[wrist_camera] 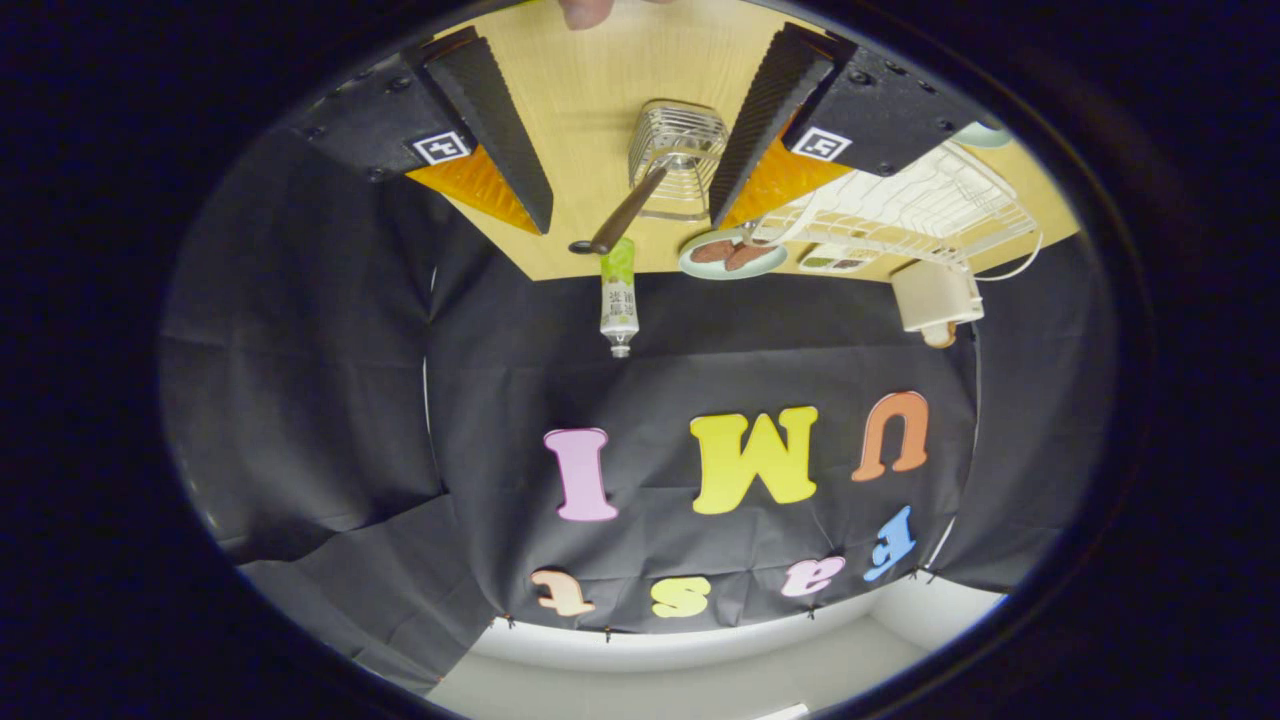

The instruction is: Take the plate from the dish rack, then take the spoon from the basket and place it into the plate.

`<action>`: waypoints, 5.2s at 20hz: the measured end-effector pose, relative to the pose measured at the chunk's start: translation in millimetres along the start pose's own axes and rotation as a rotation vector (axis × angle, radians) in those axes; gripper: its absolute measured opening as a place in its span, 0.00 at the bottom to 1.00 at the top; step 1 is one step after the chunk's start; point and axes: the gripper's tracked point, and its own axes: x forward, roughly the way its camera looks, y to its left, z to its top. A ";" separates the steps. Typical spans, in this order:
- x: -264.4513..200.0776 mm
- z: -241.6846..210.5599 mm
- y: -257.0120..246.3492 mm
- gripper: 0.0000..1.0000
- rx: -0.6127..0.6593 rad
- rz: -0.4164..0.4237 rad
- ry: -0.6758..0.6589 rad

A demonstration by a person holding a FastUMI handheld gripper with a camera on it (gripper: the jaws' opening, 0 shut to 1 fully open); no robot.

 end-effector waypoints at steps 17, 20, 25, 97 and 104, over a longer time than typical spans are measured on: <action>57.2 -23.7 3.4 0.43 0.039 0.094 0.124; 56.4 -19.8 14.6 0.31 0.037 0.127 0.130; 54.5 -13.7 35.2 0.15 0.057 0.181 0.158; -178.4 -21.9 166.3 0.99 -0.034 0.122 -0.078; -224.9 9.4 152.0 0.99 -0.087 0.127 -0.219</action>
